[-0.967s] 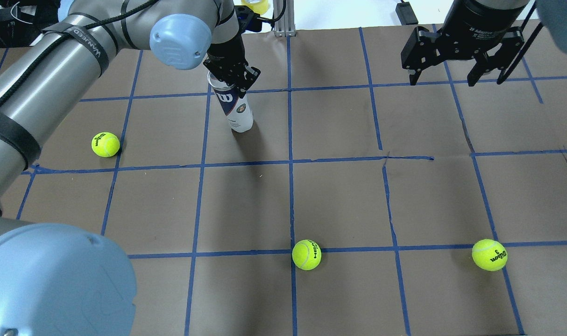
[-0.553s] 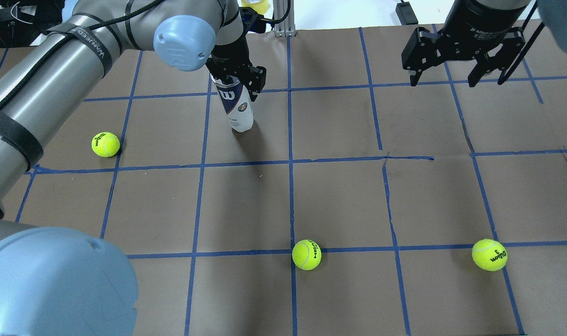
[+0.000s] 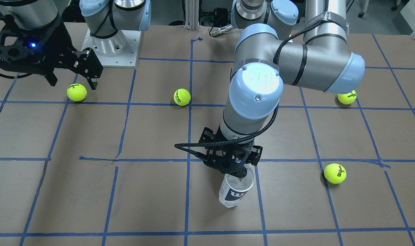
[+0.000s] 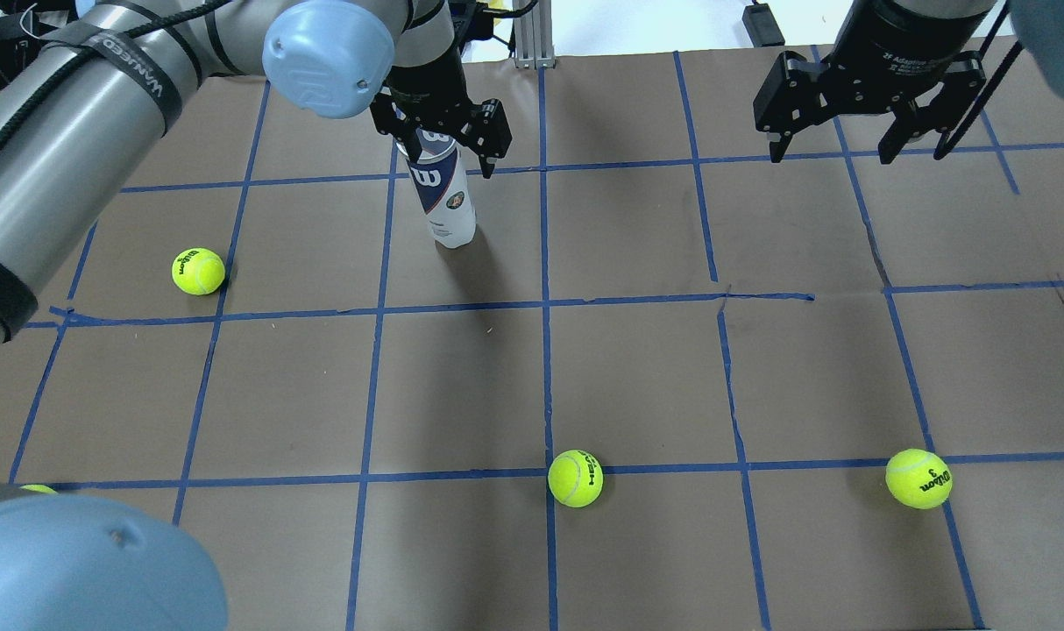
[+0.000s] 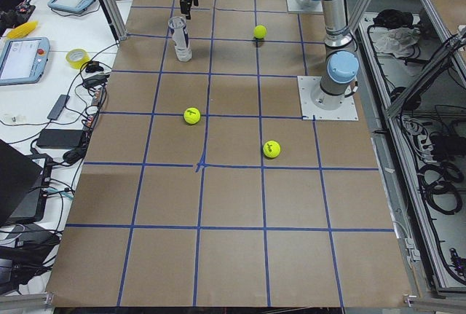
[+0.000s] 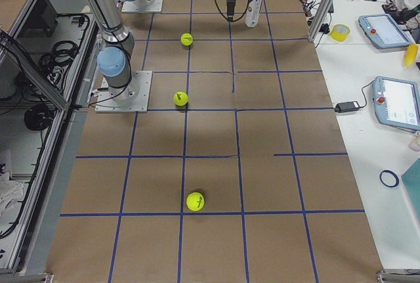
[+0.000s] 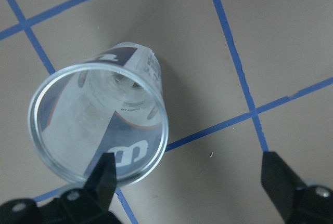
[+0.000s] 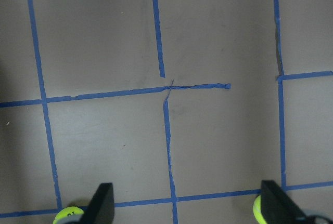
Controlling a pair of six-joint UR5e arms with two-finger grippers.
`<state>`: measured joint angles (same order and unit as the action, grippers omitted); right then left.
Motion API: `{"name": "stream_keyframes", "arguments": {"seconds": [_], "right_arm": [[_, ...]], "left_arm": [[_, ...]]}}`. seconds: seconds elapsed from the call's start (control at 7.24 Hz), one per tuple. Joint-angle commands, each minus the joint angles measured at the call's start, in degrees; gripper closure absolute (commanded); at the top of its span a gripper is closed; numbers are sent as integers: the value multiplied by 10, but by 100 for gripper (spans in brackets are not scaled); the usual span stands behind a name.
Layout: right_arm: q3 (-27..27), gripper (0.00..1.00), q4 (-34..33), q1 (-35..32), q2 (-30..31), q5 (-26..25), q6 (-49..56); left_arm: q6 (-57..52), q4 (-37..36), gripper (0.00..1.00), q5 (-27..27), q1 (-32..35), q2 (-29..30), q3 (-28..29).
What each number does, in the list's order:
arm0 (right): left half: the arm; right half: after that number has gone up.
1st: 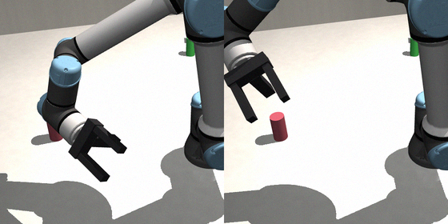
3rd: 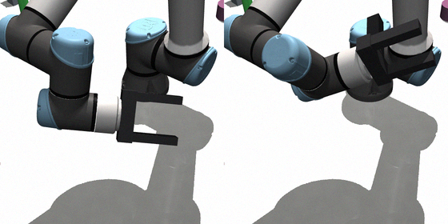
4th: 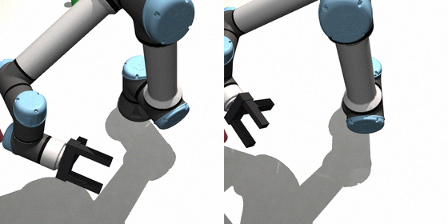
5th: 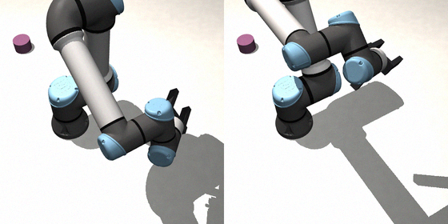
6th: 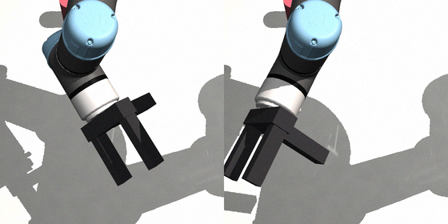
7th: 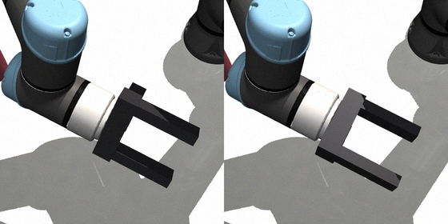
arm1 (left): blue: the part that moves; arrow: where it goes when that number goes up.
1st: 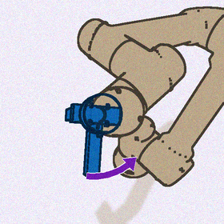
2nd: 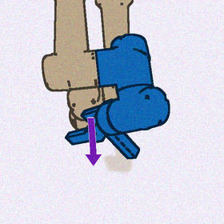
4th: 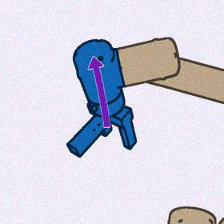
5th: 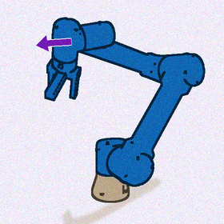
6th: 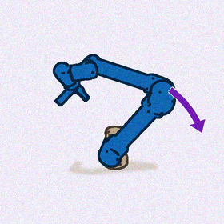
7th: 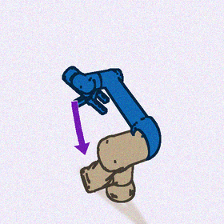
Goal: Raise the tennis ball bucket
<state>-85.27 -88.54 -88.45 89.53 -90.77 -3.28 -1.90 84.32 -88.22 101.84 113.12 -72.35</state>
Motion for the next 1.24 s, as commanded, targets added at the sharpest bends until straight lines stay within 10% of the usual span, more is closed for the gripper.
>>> {"name": "stream_keyframes", "arguments": {"seconds": [0.0, 1.11], "right_arm": [[0, 0, 0, 0, 0, 1, 6], [0, 0, 0, -1, 0, 1, 7]], "left_arm": [[20, 27, 0, -5, -27, -55, -4], [8, 80, 0, -37, -139, -220, -164]]}}
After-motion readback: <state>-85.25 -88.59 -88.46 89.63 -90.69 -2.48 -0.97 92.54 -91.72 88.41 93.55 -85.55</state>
